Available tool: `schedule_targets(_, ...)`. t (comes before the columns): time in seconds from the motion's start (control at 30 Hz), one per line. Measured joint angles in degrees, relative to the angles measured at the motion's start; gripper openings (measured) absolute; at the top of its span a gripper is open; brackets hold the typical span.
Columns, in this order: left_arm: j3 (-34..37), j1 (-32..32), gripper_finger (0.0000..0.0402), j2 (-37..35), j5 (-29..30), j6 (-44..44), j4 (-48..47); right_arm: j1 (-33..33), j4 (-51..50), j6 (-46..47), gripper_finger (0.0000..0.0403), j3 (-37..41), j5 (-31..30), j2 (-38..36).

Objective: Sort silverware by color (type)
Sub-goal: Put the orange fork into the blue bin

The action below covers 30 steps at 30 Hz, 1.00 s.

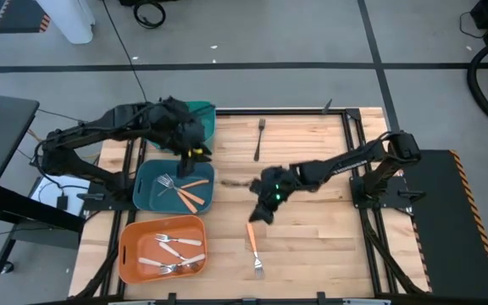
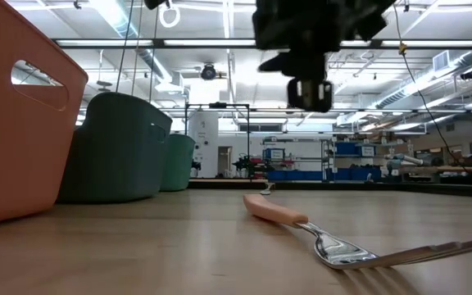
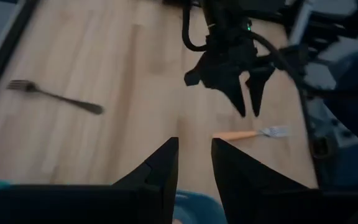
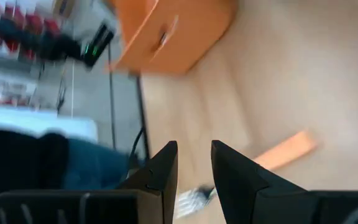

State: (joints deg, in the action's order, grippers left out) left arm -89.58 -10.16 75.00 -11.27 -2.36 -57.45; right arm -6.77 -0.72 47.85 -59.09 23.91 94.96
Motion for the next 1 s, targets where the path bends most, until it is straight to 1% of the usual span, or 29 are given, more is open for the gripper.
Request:
schedule_targets(0.1,0.0,3.3,0.0105,0.0,0.63,-1.52,0.81,-3.99,-2.34,0.03,0.0105,0.0,0.23,-0.02)
schedule_targets(0.2,-0.01,6.17,0.0105,0.57,2.98,-4.62,2.57,-7.38,-5.29,0.05,0.0105,0.0,0.27,-0.02)
schedule_targets(0.37,-0.02,10.83,0.0105,2.32,4.16,-8.98,4.83,-11.41,-5.84,0.3,0.0105,0.0,-0.02,-0.02)
schedule_targets(0.53,0.02,16.07,0.0105,6.82,4.24,-14.59,6.29,-14.45,-6.64,6.61,0.0105,0.02,-0.33,-0.02)
schedule_targets(0.6,0.01,18.33,0.0105,8.79,4.95,-16.96,8.49,-16.16,-6.9,9.57,0.0105,0.02,-0.3,-0.02)
schedule_targets(0.77,0.02,22.95,0.0105,14.07,5.57,-18.57,12.14,-23.44,-5.7,11.99,0.0105,0.02,0.73,-0.04)
schedule_targets(0.9,0.0,26.0,0.0105,18.91,6.22,-16.57,14.35,-29.07,-8.07,10.37,0.0105,0.04,-1.65,-0.04)
schedule_targets(1.0,0.0,27.36,0.0105,23.1,6.22,-16.52,16.85,-31.58,-9.76,11.53,0.0105,0.04,-6.51,-0.04)
